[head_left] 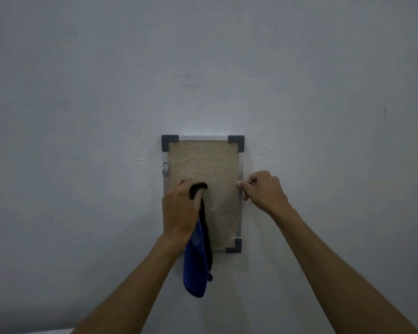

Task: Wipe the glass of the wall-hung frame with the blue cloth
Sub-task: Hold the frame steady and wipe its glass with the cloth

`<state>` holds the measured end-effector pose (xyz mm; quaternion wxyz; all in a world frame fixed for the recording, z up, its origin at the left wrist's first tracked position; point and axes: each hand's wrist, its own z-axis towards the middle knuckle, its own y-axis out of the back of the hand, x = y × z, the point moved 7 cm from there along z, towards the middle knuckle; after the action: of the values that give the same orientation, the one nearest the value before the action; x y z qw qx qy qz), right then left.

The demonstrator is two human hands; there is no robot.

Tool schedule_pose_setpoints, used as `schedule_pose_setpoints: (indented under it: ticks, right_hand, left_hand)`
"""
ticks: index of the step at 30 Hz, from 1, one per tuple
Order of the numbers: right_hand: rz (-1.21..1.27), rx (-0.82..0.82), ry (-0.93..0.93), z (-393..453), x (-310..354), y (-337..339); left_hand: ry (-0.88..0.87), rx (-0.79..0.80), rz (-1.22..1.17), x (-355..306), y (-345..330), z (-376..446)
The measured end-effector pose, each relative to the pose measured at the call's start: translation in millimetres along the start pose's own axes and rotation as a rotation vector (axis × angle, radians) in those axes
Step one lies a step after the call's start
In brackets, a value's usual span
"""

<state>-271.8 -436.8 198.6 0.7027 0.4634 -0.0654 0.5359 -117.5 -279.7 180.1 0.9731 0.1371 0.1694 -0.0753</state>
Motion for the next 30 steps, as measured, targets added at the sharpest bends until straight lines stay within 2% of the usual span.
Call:
schedule_pose_setpoints:
  ticks: [1, 4, 5, 6, 9, 10, 13, 15, 17, 18, 19, 22, 26, 30]
  right_hand:
    - [0.005, 0.001, 0.000, 0.1, 0.0, -0.8]
    - [0.002, -0.003, -0.002, 0.4, 0.3, -0.5]
    - [0.003, -0.006, -0.004, 0.5, -0.3, 0.1]
    - [0.005, -0.006, -0.006, 0.4, -0.7, 0.1]
    - [0.005, -0.013, -0.015, -1.1, -1.1, -0.9]
    - [0.005, -0.020, -0.018, -1.6, -1.0, -1.3]
    - [0.011, -0.033, -0.028, -4.1, -1.7, -1.1]
    - [-0.002, -0.021, -0.033, -7.9, -2.7, -3.2]
    - [0.001, -0.015, -0.044, -11.3, -5.2, -6.4]
    - [0.000, -0.017, -0.046, -12.3, -5.8, -7.8]
    - [-0.007, -0.019, -0.046, -12.9, -4.7, -9.4]
    - [-0.023, -0.021, -0.057, -11.4, -4.8, -8.1]
    - [-0.025, -0.005, -0.064, -14.3, -6.4, -9.9]
    - [-0.071, -0.015, -0.060, -17.3, -3.6, -11.0]
  left_hand:
    - [-0.003, 0.010, -0.006, -1.8, -1.8, -1.5]
    - [-0.131, 0.301, 0.033, -13.1, -25.7, -5.0]
    - [-0.162, 0.350, 0.069, -14.6, -26.9, -3.7]
    - [-0.166, 0.330, 0.090, -13.1, -23.4, 0.3]
    - [-0.081, 0.104, 0.044, -4.7, 2.4, 9.2]
    - [-0.090, 0.149, 0.040, -5.3, 1.2, 7.4]
    - [-0.200, 0.479, 0.157, -7.0, -19.4, -6.1]
    - [-0.188, 0.418, 0.191, 1.3, -2.9, -0.9]
    - [-0.127, 0.197, 0.158, 14.4, 26.5, 8.8]
    - [-0.109, 0.146, 0.150, 19.1, 36.7, 9.9]
    - [-0.118, 0.160, 0.152, 21.1, 42.3, 9.0]
    - [-0.195, 0.388, 0.240, 22.2, 35.0, 5.4]
    - [-0.124, 0.243, 0.240, 35.0, 56.3, 16.9]
    - [-0.183, 0.474, 0.305, 34.2, 41.3, 1.1]
